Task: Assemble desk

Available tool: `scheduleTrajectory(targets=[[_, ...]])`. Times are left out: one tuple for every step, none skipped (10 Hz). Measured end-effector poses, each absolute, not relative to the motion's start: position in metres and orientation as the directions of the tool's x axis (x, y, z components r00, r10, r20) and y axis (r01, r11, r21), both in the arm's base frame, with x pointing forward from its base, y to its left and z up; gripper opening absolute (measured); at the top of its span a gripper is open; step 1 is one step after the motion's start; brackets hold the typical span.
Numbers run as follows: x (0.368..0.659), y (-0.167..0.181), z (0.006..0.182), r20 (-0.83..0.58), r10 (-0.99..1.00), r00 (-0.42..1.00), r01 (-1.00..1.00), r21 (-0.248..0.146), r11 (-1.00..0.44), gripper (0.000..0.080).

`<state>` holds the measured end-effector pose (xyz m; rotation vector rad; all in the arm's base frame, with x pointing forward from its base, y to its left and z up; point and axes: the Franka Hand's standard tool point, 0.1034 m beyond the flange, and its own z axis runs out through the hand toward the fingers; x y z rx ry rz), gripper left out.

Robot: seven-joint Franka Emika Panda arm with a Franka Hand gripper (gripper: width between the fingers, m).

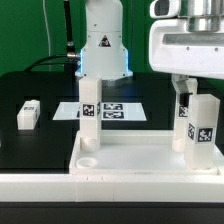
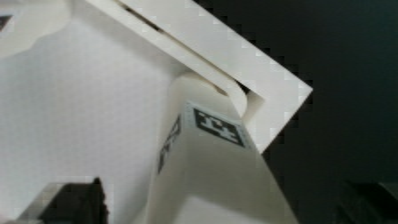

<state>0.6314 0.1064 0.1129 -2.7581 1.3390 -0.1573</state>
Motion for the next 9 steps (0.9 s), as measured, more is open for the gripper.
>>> scheduleTrajectory(targets=[[0.6317,0.1060,0.1131,0.073,-0.722,0.688,-0.715,-0.102,-0.691,0.0649],[0.6318,0.1059,0.1130,0.080,-0.674,0.735,-0.667,-0.096,-0.739,0.0649],[0.6317,0.1051,0.1127,0.091,-0.606,0.790,-0.600,-0.084,-0.796,0.0649],[0.6318,0.1047,0.1127,0.098,-0.549,0.830,-0.544,-0.076,-0.835,0.0649],[0.6318,0.1045,0.1128,0.103,-0.496,0.862,-0.491,-0.068,-0.868,0.0649],[0.6319,0.1044,0.1128,0.108,-0.432,0.895,-0.428,-0.061,-0.902,0.0649],[0.6320,0.1038,0.1128,0.113,-0.364,0.924,-0.361,-0.052,-0.931,0.0649],[0.6322,0.1033,0.1128,0.115,-0.327,0.938,-0.323,-0.047,-0.945,0.0649],[0.6323,0.1016,0.1128,0.121,-0.240,0.963,-0.238,-0.029,-0.971,0.0649]])
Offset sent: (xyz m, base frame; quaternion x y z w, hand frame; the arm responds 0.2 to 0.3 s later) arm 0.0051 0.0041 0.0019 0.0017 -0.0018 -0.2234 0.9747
